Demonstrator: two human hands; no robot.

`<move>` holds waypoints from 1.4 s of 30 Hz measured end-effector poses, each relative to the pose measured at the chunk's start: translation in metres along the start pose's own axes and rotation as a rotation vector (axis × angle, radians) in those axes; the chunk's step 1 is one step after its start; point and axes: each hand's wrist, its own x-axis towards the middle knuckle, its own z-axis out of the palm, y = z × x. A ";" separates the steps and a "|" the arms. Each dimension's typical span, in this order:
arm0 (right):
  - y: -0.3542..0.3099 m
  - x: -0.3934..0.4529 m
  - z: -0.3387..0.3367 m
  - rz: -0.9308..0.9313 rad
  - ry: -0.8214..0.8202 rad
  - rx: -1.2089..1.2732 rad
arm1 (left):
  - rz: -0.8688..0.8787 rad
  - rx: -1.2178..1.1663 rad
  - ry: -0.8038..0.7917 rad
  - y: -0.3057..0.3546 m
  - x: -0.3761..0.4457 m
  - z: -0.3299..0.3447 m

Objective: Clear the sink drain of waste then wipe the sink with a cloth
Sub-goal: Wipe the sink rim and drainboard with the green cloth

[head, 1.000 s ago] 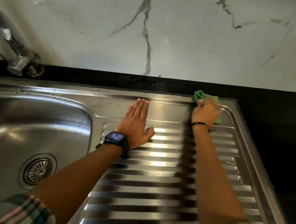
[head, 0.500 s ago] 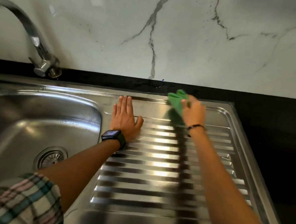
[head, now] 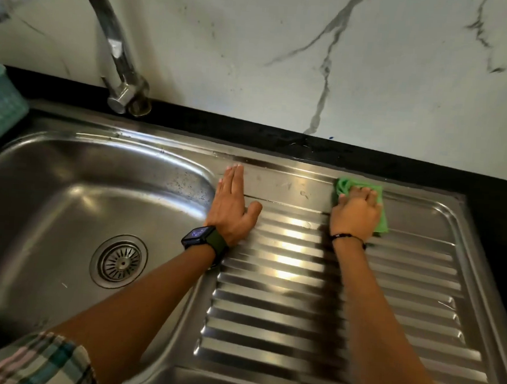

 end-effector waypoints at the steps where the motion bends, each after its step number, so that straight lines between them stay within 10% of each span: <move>1: -0.019 -0.007 0.007 -0.038 -0.014 -0.004 | -0.008 -0.078 0.015 0.001 -0.001 -0.002; 10: -0.146 -0.054 0.042 -0.442 -0.222 0.064 | -0.121 -0.517 0.135 0.008 -0.008 -0.019; 17: -0.088 -0.043 -0.004 -0.766 -0.387 0.347 | -0.196 -0.303 0.115 0.009 -0.039 -0.019; 23: -0.045 -0.033 0.000 -0.961 -0.479 0.079 | -0.262 -0.319 0.057 0.000 -0.041 -0.014; 42: -0.269 -0.014 0.081 -1.395 -0.265 -0.180 | -0.409 -0.807 0.278 -0.008 -0.038 -0.026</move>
